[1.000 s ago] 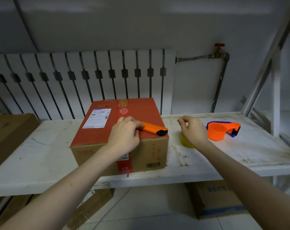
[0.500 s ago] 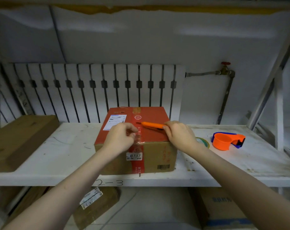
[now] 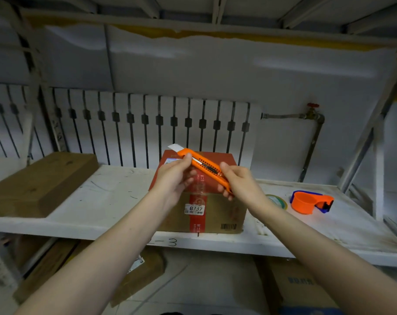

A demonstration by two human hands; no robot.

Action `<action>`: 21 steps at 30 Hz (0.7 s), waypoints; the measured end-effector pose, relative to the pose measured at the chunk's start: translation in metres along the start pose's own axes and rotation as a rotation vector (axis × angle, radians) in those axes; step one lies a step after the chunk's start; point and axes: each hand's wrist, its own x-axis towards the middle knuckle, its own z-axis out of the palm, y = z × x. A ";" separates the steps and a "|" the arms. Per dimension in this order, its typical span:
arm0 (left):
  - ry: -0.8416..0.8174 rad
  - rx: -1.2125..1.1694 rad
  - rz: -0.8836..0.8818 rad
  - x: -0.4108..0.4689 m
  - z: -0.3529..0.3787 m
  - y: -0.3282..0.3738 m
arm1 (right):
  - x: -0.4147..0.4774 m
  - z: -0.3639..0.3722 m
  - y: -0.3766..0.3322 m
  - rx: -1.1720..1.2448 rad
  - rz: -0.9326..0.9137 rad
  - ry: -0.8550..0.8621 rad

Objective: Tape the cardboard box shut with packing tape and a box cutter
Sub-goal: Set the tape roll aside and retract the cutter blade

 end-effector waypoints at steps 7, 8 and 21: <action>-0.105 0.066 0.082 -0.014 0.000 0.008 | -0.004 0.001 -0.007 -0.124 -0.023 0.116; -0.109 0.074 0.093 -0.015 0.000 0.009 | -0.005 0.001 -0.008 -0.119 -0.026 0.118; -0.035 -0.014 0.015 -0.013 -0.002 0.013 | -0.003 0.005 -0.018 -0.226 -0.029 -0.001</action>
